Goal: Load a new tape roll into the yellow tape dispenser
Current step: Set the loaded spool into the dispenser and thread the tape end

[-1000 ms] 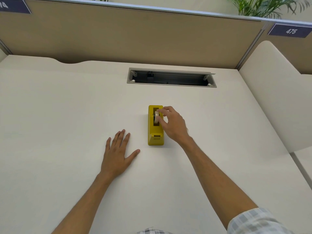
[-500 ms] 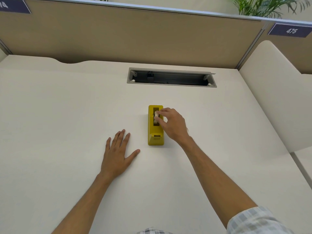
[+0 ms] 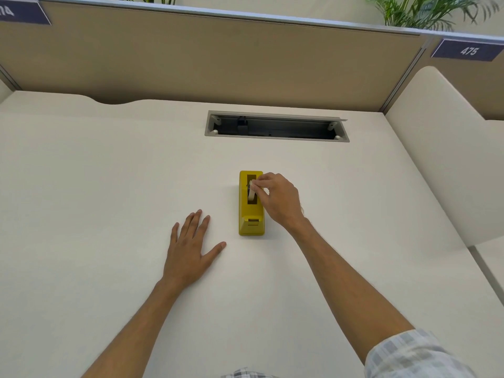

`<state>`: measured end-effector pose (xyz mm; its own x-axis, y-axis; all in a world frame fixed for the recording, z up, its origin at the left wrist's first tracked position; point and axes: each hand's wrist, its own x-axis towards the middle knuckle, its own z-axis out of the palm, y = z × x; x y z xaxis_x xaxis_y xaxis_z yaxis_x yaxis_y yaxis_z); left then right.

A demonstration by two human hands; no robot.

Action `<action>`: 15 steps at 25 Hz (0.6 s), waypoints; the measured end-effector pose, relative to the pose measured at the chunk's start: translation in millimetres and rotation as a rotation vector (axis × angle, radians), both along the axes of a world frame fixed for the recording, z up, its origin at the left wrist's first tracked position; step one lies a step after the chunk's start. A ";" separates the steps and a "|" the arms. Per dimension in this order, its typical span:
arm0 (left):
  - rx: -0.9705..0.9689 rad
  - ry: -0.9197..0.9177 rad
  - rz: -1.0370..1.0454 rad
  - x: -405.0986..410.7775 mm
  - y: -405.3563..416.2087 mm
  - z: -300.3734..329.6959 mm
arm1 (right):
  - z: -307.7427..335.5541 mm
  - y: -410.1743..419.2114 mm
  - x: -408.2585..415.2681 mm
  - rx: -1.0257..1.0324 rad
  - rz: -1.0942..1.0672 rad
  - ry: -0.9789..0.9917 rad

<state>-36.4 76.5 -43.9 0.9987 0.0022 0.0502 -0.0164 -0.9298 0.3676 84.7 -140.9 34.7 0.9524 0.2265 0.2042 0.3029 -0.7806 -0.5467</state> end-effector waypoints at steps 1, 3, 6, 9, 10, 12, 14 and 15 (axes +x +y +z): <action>-0.013 -0.002 0.003 0.1 0.1 0.2 | 0.8 0.1 0.2 -0.019 -0.002 -0.011; -0.037 0.002 0.011 1.6 0.1 0.6 | 2.5 0.8 0.6 -0.078 0.007 -0.036; -0.083 -0.001 0.039 4.0 -1.5 1.2 | 5.7 0.8 1.4 -0.131 0.035 -0.078; -0.152 -0.019 0.076 9.1 -5.8 4.9 | 8.3 -0.1 1.9 -0.160 0.057 -0.098; -0.171 -0.043 0.080 11.7 -7.8 7.6 | 8.5 -0.4 2.3 -0.170 0.063 -0.107; -0.216 -0.108 0.073 19.1 -14.0 15.2 | 8.5 -1.4 2.5 -0.178 0.070 -0.128; -0.277 -0.163 0.070 28.8 -22.6 25.0 | 8.5 -1.9 2.0 -0.169 0.066 -0.152; -0.304 -0.179 0.067 34.1 -27.6 30.2 | 8.5 -2.3 1.9 -0.166 0.061 -0.163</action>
<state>-2.3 48.9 -13.6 0.9713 0.1088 0.2117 -0.0488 -0.7798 0.6242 86.6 -143.1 43.2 0.8934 0.3260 0.3090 0.4260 -0.8330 -0.3529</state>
